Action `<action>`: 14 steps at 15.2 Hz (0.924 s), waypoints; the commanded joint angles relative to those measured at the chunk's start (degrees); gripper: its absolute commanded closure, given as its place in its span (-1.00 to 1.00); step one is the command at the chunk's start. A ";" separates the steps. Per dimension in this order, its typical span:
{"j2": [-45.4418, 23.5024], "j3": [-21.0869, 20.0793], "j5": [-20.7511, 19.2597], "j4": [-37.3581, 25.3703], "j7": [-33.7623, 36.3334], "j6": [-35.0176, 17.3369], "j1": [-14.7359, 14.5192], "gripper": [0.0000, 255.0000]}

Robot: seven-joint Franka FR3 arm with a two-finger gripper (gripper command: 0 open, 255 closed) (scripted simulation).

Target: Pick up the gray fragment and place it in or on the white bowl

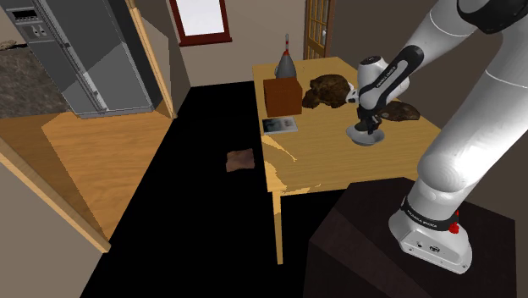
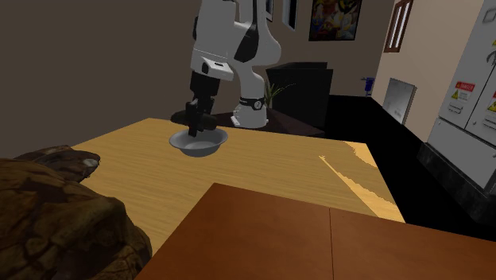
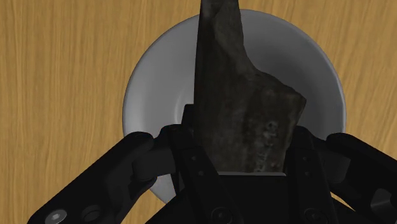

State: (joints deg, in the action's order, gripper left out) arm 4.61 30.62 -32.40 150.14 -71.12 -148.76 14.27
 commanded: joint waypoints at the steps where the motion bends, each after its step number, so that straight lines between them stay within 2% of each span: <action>1: -0.17 0.01 -0.03 0.05 0.07 -0.25 0.01 1.00; 5: -0.18 0.01 -0.03 0.05 0.07 -0.25 0.01 1.00; 6: -0.18 0.01 -0.03 0.05 0.07 -0.25 0.01 -1.00; 11: -0.18 0.01 -0.03 0.05 0.07 -0.25 0.01 -1.00; 14: 6.60 -1.53 0.10 -0.51 0.16 7.34 -0.69 -1.00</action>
State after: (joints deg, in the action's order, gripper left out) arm 9.12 29.53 -32.21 149.65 -71.01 -143.72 13.70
